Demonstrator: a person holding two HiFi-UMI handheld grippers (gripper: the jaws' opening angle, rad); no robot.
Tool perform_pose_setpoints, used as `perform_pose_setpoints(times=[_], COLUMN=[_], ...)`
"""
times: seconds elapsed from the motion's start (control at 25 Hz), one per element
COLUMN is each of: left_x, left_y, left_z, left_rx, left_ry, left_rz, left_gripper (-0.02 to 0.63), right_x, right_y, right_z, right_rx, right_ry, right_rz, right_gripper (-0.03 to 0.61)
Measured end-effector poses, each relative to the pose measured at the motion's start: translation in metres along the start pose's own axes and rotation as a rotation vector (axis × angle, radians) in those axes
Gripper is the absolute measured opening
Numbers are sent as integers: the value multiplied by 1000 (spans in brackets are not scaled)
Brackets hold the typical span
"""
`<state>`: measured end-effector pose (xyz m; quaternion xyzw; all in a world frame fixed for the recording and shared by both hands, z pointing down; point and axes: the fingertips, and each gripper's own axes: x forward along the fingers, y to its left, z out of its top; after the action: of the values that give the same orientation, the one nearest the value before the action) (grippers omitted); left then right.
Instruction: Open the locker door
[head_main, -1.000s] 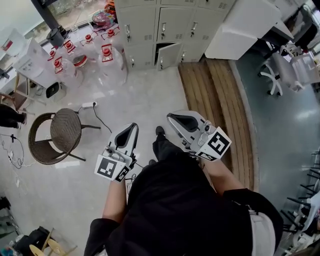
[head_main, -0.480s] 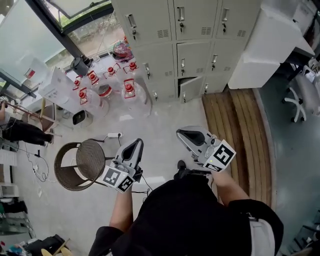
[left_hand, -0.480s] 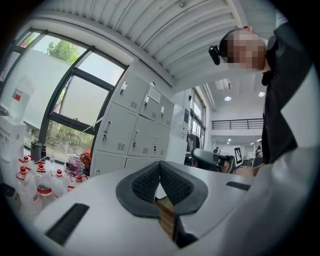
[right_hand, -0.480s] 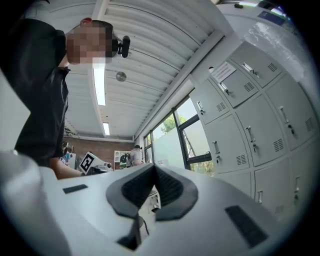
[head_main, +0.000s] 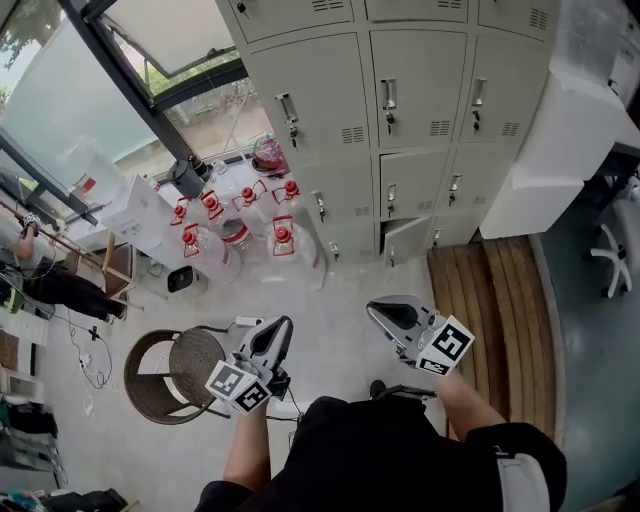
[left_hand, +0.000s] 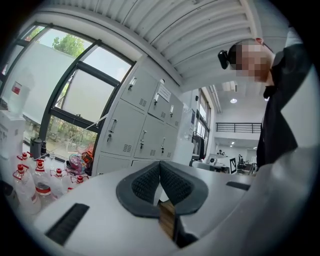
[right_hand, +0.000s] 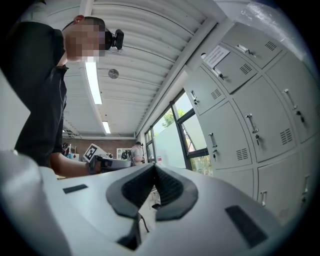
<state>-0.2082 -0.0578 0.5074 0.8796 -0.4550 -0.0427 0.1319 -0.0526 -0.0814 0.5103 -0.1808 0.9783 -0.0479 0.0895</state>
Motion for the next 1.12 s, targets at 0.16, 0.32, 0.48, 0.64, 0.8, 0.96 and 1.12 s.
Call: perform_pose_setpoints(times=[0.16, 0.32, 0.48, 0.64, 0.8, 0.96, 1.12], left_x=[18, 38, 58, 83, 109, 132, 166], left_y=[37, 77, 130, 178, 221, 251, 264], left_z=[20, 41, 74, 123, 171, 210, 258], left_rx=[16, 42, 67, 114, 185, 246, 309], left_ry=[15, 25, 4, -28, -17, -14, -41], left_rz=[-12, -71, -130, -188, -222, -251, -256], left_gripper=[15, 15, 15, 15, 15, 15, 15], right_x=[34, 73, 124, 176, 227, 262, 288], right_y=[-27, -54, -82, -122, -157, -173, -203], right_z=[4, 15, 38, 79, 125, 171, 249], right_rx=[-40, -111, -161, -242, -342, -538, -498], right_ry=[31, 63, 81, 93, 104, 179, 101], right_rz=[12, -2, -38, -81, -117, -106, -88], right_gripper=[11, 11, 11, 11, 11, 12, 12])
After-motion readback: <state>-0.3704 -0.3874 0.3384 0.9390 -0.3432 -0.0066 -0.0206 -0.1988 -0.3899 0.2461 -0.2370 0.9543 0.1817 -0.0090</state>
